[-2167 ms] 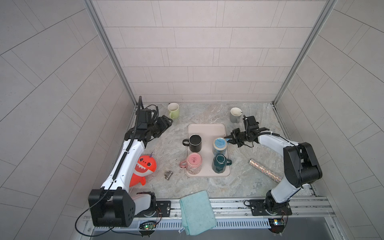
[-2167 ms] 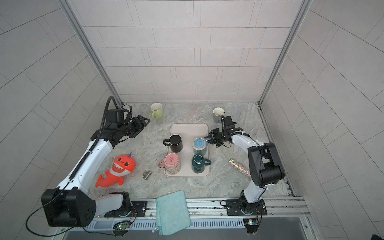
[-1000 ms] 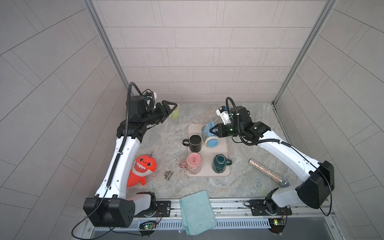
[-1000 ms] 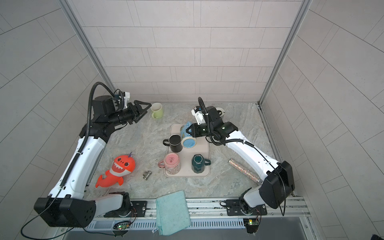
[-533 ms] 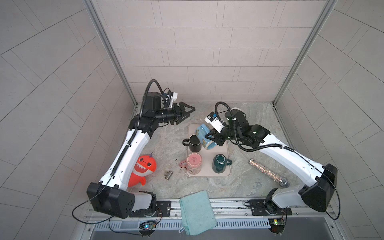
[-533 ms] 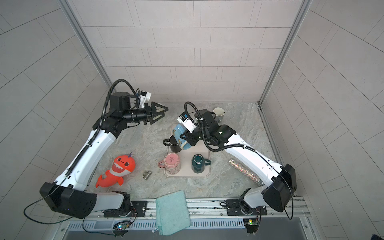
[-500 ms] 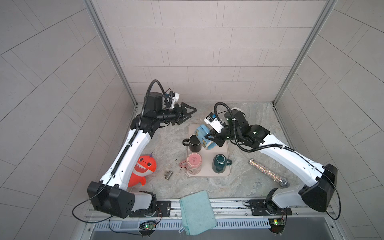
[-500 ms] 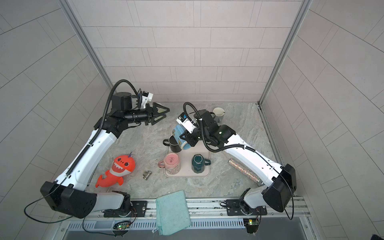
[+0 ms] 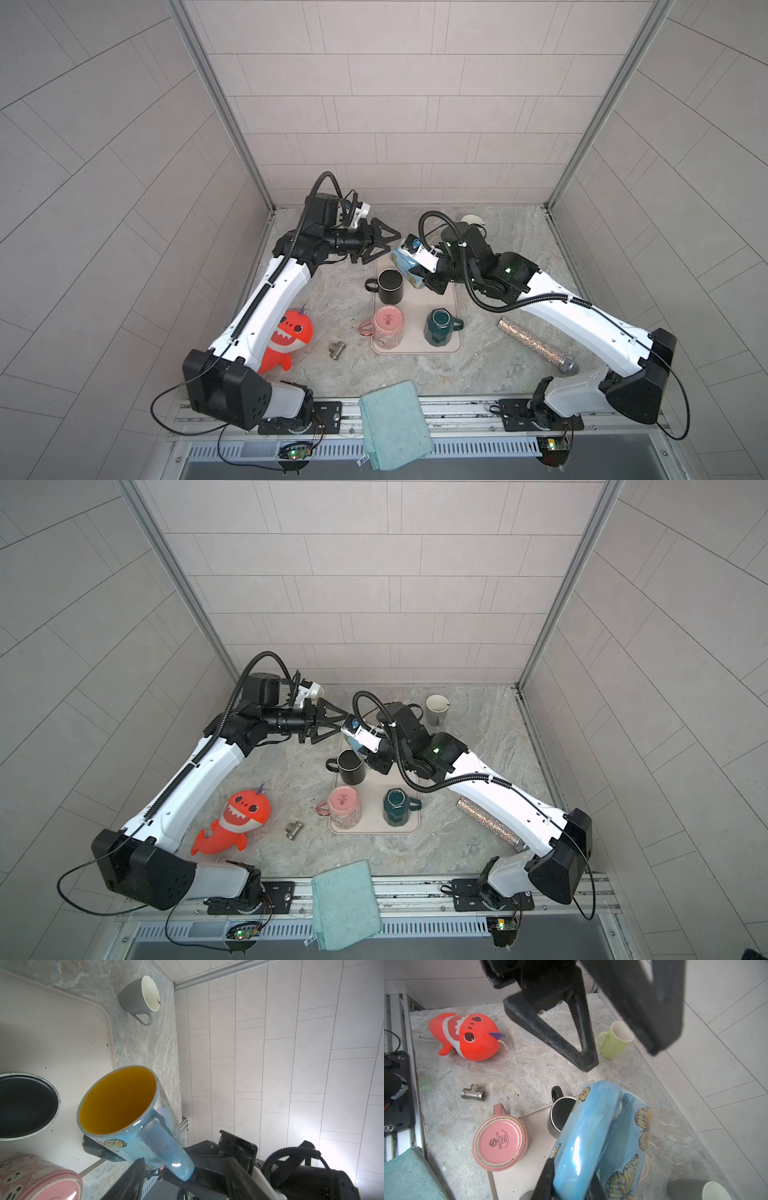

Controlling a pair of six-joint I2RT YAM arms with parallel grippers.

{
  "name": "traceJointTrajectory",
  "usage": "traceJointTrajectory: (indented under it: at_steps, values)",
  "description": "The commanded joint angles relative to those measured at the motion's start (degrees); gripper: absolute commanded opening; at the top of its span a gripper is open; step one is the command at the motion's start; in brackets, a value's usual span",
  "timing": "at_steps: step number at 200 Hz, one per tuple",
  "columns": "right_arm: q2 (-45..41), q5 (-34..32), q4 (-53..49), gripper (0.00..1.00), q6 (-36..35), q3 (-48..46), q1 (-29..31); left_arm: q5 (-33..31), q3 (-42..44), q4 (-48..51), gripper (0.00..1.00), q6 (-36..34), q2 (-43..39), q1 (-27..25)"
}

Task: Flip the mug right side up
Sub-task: 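Close the left gripper on the blue butterfly mug's handle beside the right gripper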

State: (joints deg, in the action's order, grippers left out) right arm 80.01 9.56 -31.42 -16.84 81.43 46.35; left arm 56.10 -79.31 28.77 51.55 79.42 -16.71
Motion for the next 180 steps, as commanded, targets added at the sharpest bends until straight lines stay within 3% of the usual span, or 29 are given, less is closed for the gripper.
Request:
traceJointTrajectory:
  at_steps: [1,136,180]
  values:
    - [-0.8,-4.5,4.9,0.0,-4.9,3.6,1.8,1.7,0.9,-1.0,0.67,1.9,0.5,-0.7]
    - [1.2,-9.5,7.4,0.0,-9.7,4.7,4.5,4.7,7.0,-6.1,0.63,7.4,0.0,-2.4]
    - [1.1,-11.4,8.2,0.0,-10.7,4.0,5.2,5.8,8.0,-6.2,0.52,7.7,0.5,-2.7]
